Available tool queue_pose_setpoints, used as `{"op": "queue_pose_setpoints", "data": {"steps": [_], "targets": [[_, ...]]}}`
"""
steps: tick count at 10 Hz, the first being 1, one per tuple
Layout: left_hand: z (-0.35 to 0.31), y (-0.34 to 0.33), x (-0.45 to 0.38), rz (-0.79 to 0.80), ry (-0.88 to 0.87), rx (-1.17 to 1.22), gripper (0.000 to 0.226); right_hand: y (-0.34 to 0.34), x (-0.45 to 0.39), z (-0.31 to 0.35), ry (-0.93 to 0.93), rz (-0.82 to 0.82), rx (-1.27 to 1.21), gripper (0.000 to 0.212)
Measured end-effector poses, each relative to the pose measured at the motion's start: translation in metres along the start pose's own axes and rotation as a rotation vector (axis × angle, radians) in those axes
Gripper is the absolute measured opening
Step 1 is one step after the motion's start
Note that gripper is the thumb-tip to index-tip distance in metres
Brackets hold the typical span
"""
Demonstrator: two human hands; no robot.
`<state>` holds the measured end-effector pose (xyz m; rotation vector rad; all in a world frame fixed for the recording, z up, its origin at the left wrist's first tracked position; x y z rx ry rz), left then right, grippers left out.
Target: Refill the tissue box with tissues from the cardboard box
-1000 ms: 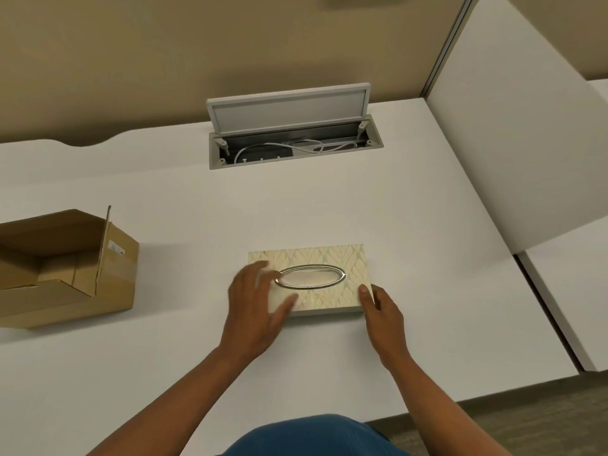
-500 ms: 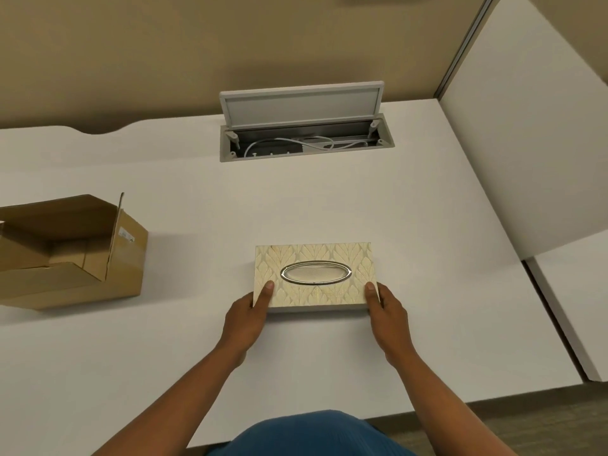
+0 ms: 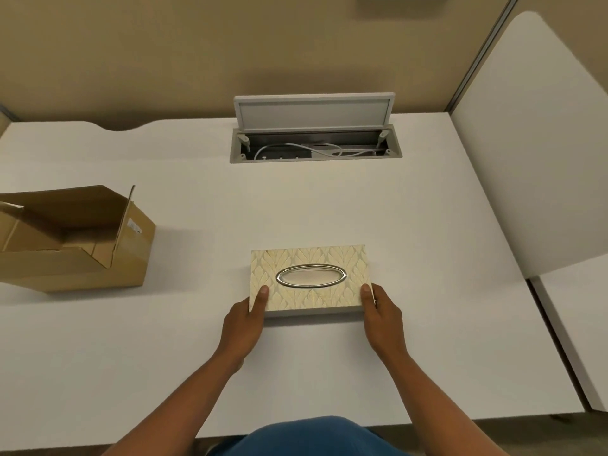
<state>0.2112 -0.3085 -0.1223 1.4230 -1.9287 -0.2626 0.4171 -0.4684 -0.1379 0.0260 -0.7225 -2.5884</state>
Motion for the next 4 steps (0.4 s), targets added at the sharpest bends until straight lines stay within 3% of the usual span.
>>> {"op": "queue_pose_setpoints", "data": {"steps": [2, 3, 4], "targets": [[-0.005, 0.005, -0.001, 0.039, 0.077, 0.01, 0.062, 0.005, -0.009, 0.003, 0.002, 0.045, 0.022, 0.023], [-0.01, 0.009, -0.003, 0.049, 0.075, 0.051, 0.053, 0.007, -0.016, 0.017, 0.124, -0.022, 0.107, 0.043], [-0.02, 0.013, -0.007, -0.164, -0.045, 0.043, 0.057, 0.005, -0.028, 0.037, 0.38, -0.054, 0.224, 0.053]]}}
Point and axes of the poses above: each hand's wrist, its own x-axis away from the middle knuckle, its own y-axis out of the back of the hand, z = x × y, the point moved 1 cm from there along -x, towards the middle knuckle, and after that the axes turned 13 degrees about -z, right-handed, at the moved point
